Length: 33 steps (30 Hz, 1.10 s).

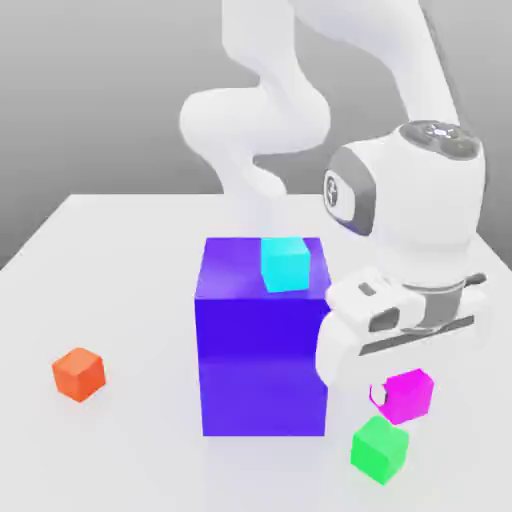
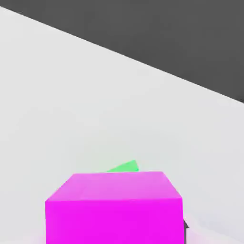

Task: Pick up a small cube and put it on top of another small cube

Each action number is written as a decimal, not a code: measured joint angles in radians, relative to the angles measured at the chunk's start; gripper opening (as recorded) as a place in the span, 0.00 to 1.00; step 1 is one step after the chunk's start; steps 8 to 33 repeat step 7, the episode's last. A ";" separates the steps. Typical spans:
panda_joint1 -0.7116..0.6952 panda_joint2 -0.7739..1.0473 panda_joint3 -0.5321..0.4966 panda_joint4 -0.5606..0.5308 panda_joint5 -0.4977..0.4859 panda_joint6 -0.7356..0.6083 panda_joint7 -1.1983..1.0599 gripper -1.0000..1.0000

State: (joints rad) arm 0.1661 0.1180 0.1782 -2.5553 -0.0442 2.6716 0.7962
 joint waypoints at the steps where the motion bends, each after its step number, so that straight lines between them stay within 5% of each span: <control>1: 0.004 0.028 -0.007 -0.002 -0.014 0.030 0.011 0.00; 3: 0.016 0.095 -0.024 -0.001 -0.045 0.094 0.035 0.00; 4: 0.020 0.118 -0.030 0.000 -0.056 0.116 0.043 1.00; 33: 0.020 0.118 -0.030 0.000 -0.056 0.116 0.043 1.00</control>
